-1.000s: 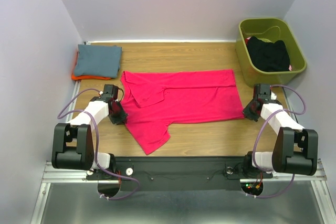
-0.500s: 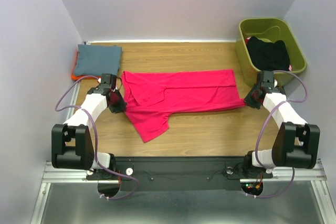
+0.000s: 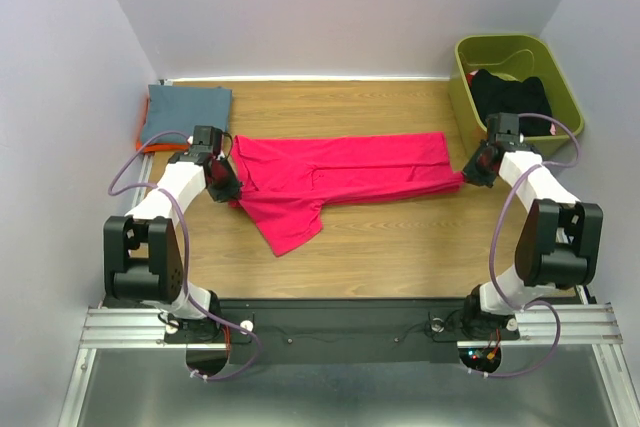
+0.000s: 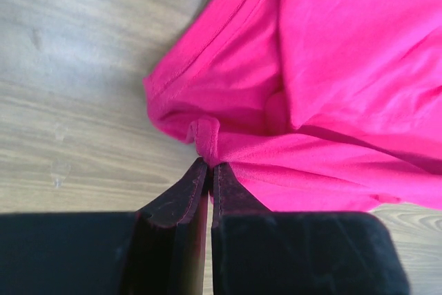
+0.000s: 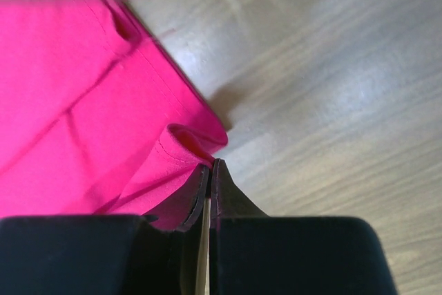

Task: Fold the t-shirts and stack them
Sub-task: Fold the tshirt

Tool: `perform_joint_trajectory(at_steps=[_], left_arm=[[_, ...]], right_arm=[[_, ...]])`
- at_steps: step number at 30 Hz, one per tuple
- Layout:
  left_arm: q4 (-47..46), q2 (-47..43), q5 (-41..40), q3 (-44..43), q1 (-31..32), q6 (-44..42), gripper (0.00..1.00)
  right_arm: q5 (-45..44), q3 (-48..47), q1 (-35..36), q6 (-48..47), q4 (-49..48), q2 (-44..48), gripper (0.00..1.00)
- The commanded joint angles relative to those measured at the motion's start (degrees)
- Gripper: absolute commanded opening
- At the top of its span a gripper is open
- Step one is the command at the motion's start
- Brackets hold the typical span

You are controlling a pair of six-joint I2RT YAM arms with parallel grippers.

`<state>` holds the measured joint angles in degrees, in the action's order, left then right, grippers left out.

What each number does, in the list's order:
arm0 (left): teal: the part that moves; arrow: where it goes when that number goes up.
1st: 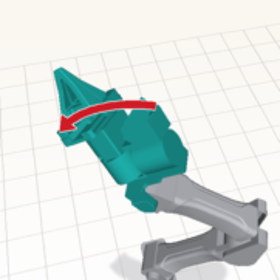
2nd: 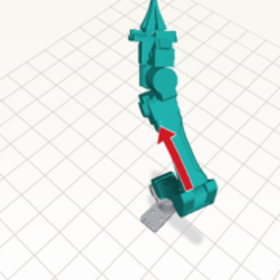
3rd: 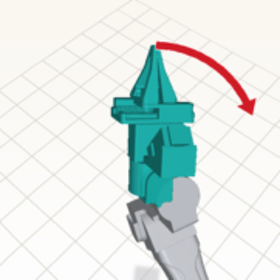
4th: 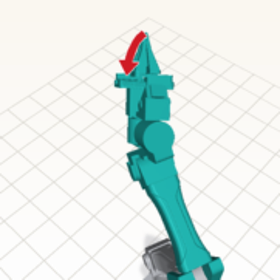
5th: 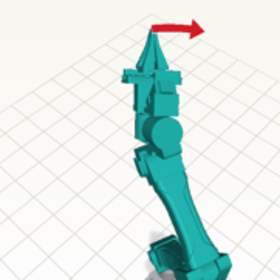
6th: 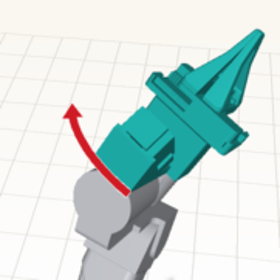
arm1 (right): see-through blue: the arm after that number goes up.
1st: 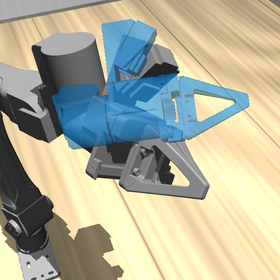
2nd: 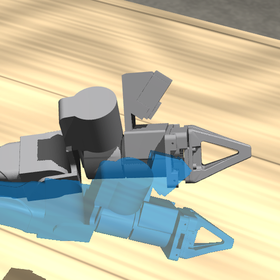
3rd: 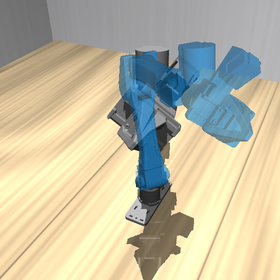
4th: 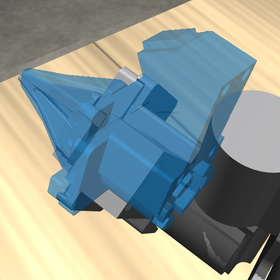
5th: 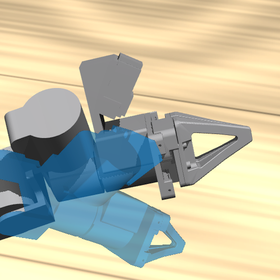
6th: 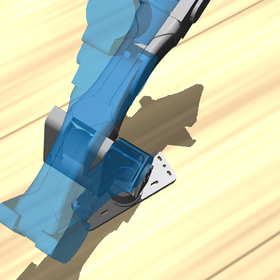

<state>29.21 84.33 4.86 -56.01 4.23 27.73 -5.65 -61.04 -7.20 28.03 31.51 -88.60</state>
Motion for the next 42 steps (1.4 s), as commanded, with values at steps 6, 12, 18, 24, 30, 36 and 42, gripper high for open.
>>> perform_joint_trajectory(at_steps=[6,12,18,24,30,36,42], left_arm=[[-2.5,4.1,-0.2,-4.5,-1.2,-1.4,0.00],[-4.0,5.9,-0.1,-5.7,-1.7,-1.5,0.00],[-6.0,7.2,0.7,-6.0,-1.6,-1.4,0.00],[-7.6,7.9,0.4,-5.4,-1.7,-1.4,0.00],[-9.0,8.1,1.4,-5.3,-1.7,-0.8,0.09],[-8.9,6.7,2.1,-6.4,-1.7,-0.5,0.41],[-7.1,0.1,1.7,-6.8,-1.7,-0.6,0.70]], right_arm=[[0.7,-4.2,-0.5,-0.2,-1.4,-4.5,0.04],[1.4,-4.3,0.0,0.4,-2.8,-6.2,0.06],[2.0,-3.1,0.8,1.9,-5.5,-7.5,0.07],[2.9,-2.6,1.1,2.7,-7.8,-7.8,0.13],[4.0,-3.0,1.7,2.6,-8.8,-7.6,0.27],[5.1,-3.4,2.8,1.2,-8.8,-4.6,0.41],[10.1,-3.1,7.1,-0.9,-8.8,1.5,0.59]])
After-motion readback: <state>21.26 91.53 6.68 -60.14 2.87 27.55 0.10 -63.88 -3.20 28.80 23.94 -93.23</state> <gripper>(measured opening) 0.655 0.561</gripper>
